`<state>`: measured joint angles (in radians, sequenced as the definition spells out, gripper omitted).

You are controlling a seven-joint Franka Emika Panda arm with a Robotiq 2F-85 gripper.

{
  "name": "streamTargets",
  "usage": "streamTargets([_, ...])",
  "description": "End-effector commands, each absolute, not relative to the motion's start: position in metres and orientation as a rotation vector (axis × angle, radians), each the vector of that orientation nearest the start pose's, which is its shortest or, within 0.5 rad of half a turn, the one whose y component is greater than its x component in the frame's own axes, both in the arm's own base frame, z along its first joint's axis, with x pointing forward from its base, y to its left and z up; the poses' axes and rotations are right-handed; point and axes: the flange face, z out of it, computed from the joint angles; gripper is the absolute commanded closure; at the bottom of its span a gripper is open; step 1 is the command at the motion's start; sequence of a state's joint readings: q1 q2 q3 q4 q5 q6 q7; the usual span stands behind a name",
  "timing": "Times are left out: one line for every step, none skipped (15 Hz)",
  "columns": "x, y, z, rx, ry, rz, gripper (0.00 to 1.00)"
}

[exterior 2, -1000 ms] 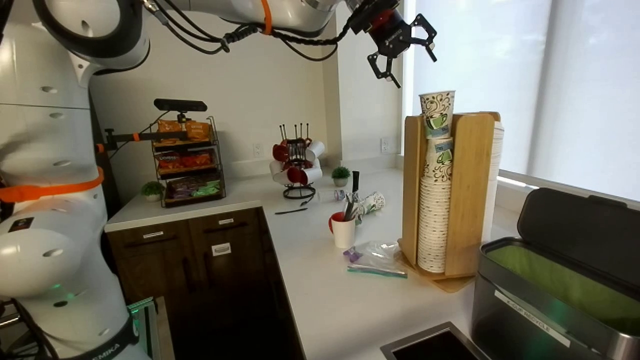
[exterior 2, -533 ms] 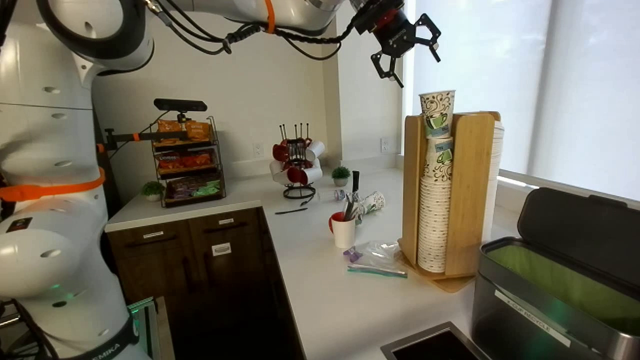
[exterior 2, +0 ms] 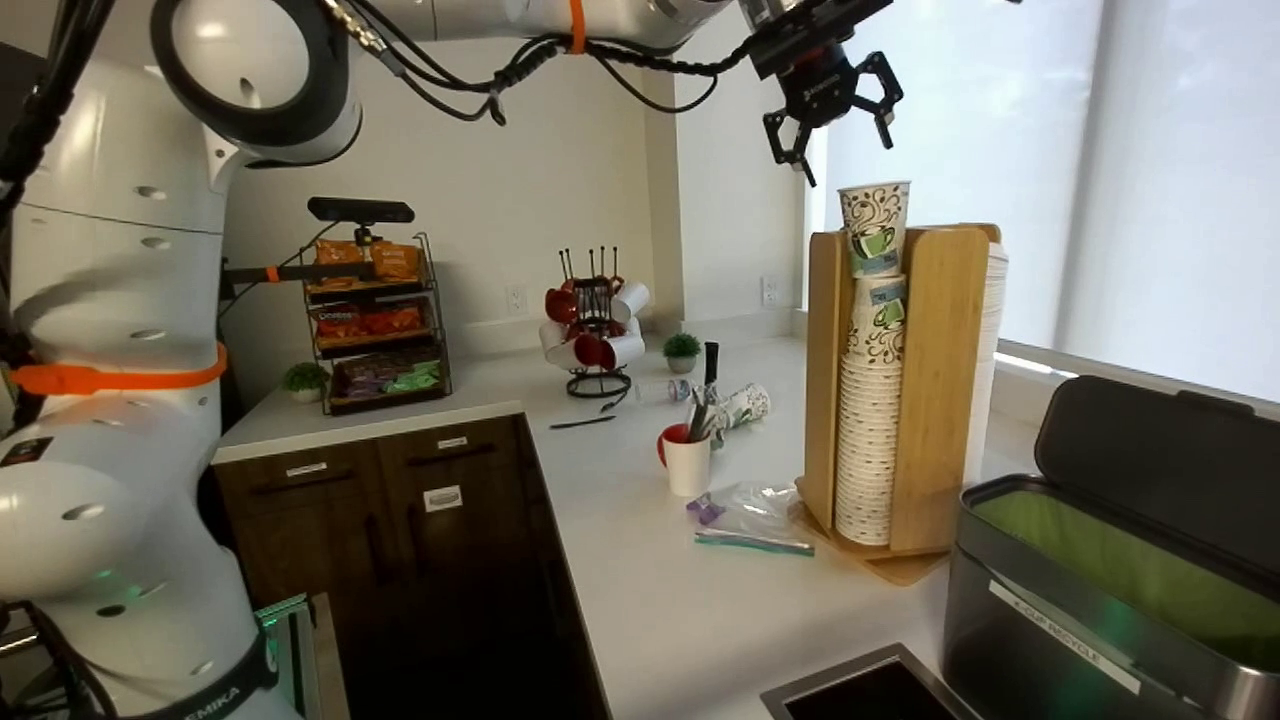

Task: Remove the paper cup from on top of the pile of paper cups and put it on the counter

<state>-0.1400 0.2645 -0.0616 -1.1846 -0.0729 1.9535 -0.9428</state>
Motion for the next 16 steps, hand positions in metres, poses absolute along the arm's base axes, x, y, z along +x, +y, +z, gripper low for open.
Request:
streamTargets([0.657, -0.127, 0.689, -3.118, -1.290, -0.528, 0.02])
streamTargets([0.656, -0.124, 0.687, -3.114, -1.299, -0.478, 0.04])
streamTargets([0.656, -0.122, 0.686, -3.123, -1.293, -0.438, 0.03])
streamTargets([0.658, -0.121, 0.684, -3.125, -1.285, -0.411, 0.05])
streamTargets([0.659, -0.121, 0.683, -3.125, -1.271, -0.398, 0.10])
streamTargets([0.660, -0.121, 0.682, -3.123, -1.266, -0.388, 0.20])
streamTargets([0.661, -0.121, 0.682, -3.122, -1.272, -0.385, 0.23])
streamTargets([0.663, -0.120, 0.681, -3.120, -1.275, -0.381, 0.33])
streamTargets([0.665, -0.120, 0.681, -3.111, -1.297, -0.382, 0.36])
streamTargets([0.667, -0.119, 0.679, -3.110, -1.307, -0.383, 0.39])
streamTargets([0.670, -0.118, 0.680, -3.114, -1.323, -0.391, 0.45])
streamTargets([0.672, -0.118, 0.679, -3.110, -1.340, -0.395, 0.40])
streamTargets([0.674, -0.118, 0.679, -3.111, -1.351, -0.397, 0.45])
streamTargets([0.676, -0.118, 0.679, -3.112, -1.359, -0.399, 0.45])
streamTargets([0.677, -0.118, 0.680, -3.119, -1.362, -0.403, 0.62])
streamTargets([0.678, -0.117, 0.681, -3.123, -1.365, -0.408, 0.69])
